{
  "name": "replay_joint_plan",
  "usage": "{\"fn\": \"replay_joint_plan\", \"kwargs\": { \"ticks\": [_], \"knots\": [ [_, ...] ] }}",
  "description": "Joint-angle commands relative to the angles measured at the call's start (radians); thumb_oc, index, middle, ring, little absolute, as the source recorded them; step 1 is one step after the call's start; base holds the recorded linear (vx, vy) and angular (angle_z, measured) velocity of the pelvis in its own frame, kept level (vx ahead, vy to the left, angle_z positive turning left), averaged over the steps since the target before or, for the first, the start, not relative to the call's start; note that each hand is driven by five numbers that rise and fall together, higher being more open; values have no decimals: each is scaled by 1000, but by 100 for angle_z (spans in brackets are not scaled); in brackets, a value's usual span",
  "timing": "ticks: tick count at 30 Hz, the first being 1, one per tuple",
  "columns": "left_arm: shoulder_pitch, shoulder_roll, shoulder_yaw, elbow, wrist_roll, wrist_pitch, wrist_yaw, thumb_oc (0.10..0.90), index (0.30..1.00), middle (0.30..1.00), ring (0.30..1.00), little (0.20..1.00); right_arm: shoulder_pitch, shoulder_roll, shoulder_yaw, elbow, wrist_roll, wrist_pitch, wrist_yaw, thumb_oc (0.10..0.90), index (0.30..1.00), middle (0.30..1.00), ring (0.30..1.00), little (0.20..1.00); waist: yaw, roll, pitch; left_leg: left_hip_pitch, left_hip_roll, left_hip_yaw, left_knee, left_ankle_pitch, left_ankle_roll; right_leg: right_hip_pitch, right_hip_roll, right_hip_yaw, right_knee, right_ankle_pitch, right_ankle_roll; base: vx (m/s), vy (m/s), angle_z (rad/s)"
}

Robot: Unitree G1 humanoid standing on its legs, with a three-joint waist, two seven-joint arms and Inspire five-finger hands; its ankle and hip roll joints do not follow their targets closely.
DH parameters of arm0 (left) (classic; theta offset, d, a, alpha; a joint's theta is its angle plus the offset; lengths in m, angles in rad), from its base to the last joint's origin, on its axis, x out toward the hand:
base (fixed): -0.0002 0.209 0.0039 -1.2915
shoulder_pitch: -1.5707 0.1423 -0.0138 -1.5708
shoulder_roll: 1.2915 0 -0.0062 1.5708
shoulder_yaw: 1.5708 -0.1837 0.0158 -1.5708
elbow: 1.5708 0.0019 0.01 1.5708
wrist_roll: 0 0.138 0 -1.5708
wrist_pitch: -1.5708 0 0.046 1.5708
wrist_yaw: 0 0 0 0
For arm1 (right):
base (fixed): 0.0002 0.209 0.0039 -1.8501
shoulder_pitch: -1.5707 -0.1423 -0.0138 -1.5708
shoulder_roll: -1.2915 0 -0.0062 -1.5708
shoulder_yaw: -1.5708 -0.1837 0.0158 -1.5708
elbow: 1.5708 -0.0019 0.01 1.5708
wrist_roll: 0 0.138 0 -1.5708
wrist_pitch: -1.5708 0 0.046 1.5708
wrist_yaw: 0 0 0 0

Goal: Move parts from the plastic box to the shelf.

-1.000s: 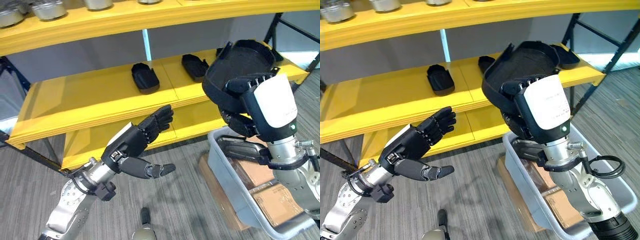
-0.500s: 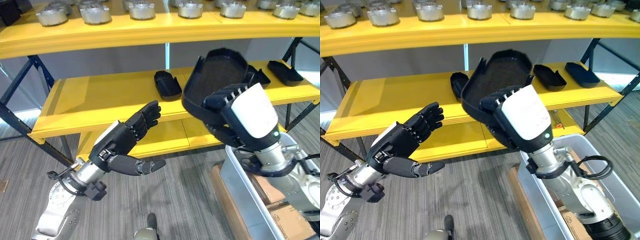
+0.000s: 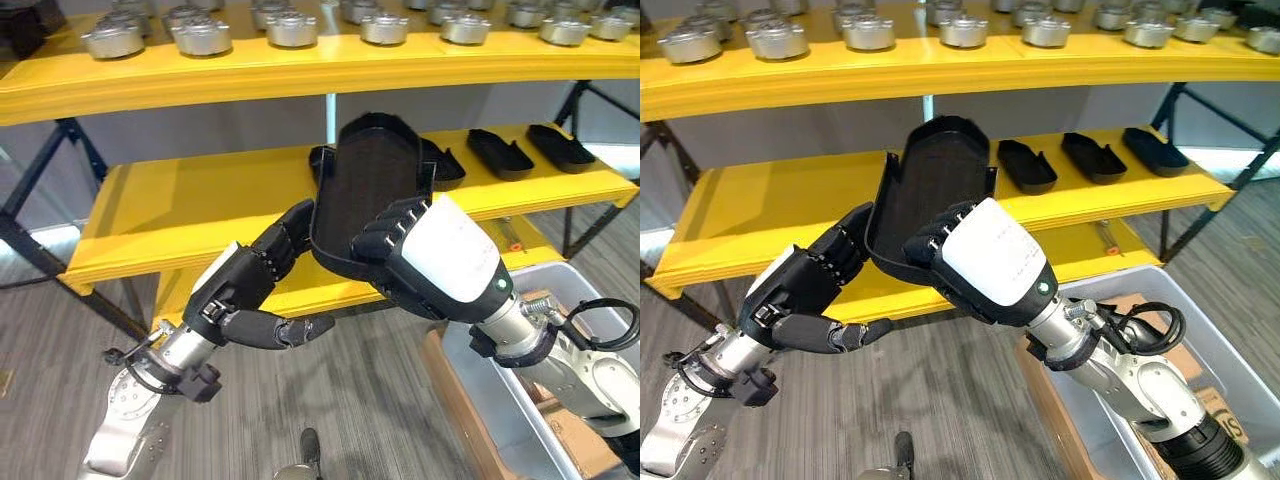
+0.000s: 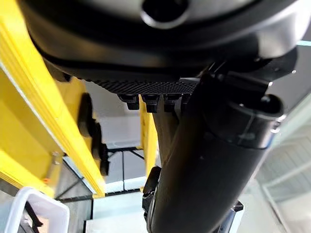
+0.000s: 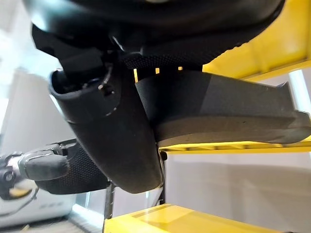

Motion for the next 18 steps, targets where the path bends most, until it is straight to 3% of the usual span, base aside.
{"fn": "replay_joint_plan", "kwargs": {
  "ticks": [1, 5, 9, 12, 15, 17, 18],
  "knots": [
    [-111, -9, 4, -57, -88, -100, -31, 900, 1000, 1000, 1000, 1000, -164, 39, -41, -52, 20, -50, -71, 400, 300, 300, 300, 300, -19, -45, -63, 160, -80, 0, 25, -143, 28, -35, 24, 23, -36, 85, 15, 51, -118, 15],
    [-107, -4, -4, -67, -85, -88, -43, 900, 1000, 1000, 1000, 1000, -172, 39, -27, -53, 4, -50, -73, 400, 300, 300, 300, 300, -26, -41, -66, 159, -80, 47, 71, -174, 23, -22, 14, 6, -47, 83, 12, 7, -71, 11],
    [-129, -5, -24, -68, -102, -77, -81, 900, 1000, 1000, 1000, 1000, -205, 57, -3, -35, -32, -21, -49, 400, 300, 300, 300, 300, -44, -37, -67, 167, -28, 139, 103, -186, 1, -15, -15, -59, -42, 76, 12, -17, -3, 49],
    [-107, -11, -20, -79, -79, -86, -57, 900, 1000, 1000, 1000, 1000, -231, 59, 22, -16, -35, -48, -62, 400, 300, 300, 300, 300, -28, -35, -66, 165, 4, 93, 96, -165, -22, -12, -22, -51, -37, 69, 6, 2, 45, 27],
    [-90, -21, 0, -97, -53, -83, -23, 900, 1000, 1000, 1000, 1000, -279, 49, 53, -17, -14, -45, -57, 400, 300, 300, 300, 300, -5, -30, -66, 146, 102, 45, 71, -59, -81, -15, -33, -58, -10, 46, -5, 27, 149, -5],
    [-95, -29, 8, -90, -40, -83, -14, 900, 1000, 1000, 1000, 1000, -311, 42, 66, -14, -5, -30, -43, 400, 300, 300, 300, 300, 2, -21, -64, 118, 191, 39, 59, 54, -120, -9, -42, -82, 22, 15, -17, 27, 195, -15],
    [-97, -29, 8, -87, -37, -85, -13, 900, 1000, 1000, 1000, 1000, -315, 41, 67, -13, -5, -28, -41, 400, 300, 300, 300, 300, 2, -19, -63, 115, 203, 39, 56, 67, -124, -10, -44, -86, 29, 11, -19, 13, 240, -3]
  ]
}}
